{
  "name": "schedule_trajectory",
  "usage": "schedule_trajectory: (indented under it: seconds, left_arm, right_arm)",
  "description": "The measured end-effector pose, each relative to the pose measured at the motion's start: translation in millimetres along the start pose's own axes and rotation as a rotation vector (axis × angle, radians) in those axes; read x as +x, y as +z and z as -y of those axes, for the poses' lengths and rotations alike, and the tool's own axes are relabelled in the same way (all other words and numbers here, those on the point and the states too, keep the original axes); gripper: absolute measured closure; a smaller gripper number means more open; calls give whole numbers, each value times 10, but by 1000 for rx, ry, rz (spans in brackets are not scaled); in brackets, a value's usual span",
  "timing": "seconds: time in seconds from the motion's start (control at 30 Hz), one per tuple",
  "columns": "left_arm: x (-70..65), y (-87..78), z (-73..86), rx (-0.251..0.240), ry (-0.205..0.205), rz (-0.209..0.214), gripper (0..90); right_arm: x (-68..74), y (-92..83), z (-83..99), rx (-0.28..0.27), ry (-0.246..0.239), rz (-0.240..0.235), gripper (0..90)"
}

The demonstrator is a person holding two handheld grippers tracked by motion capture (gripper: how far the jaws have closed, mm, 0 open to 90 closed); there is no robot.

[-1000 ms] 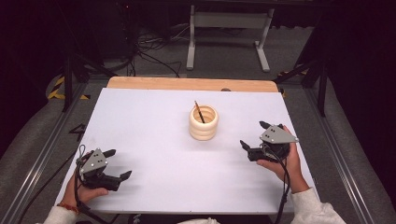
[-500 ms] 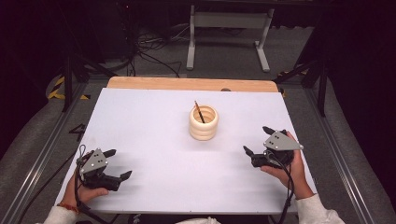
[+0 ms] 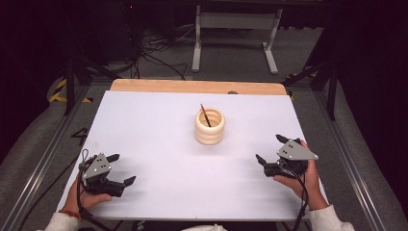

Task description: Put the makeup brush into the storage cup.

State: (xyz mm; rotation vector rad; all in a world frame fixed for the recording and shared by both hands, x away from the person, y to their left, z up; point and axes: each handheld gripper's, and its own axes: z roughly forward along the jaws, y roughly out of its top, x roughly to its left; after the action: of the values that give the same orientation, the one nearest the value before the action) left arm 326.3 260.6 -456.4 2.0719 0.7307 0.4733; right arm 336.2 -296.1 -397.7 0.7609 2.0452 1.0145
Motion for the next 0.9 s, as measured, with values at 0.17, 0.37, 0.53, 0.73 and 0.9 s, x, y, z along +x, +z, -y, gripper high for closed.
schedule_trajectory:
  seconds: [0.17,0.37,0.53,0.73,0.9]
  left_arm:
    - [0,-2,0,0,1,0,41]
    - [-2,-1,0,-1,2,2,41]
    - [-3,-1,0,-1,2,0,41]
    - [-2,-2,1,0,2,-1,41]
    - [-3,0,1,0,2,-2,40]
  right_arm:
    - [-2,-34,40,-2,4,-6,83]
    - [-7,-76,85,-2,7,1,82]
    - [-4,-113,141,1,8,2,83]
    - [0,-157,207,6,6,6,83]
    - [-14,-198,248,4,14,1,85]
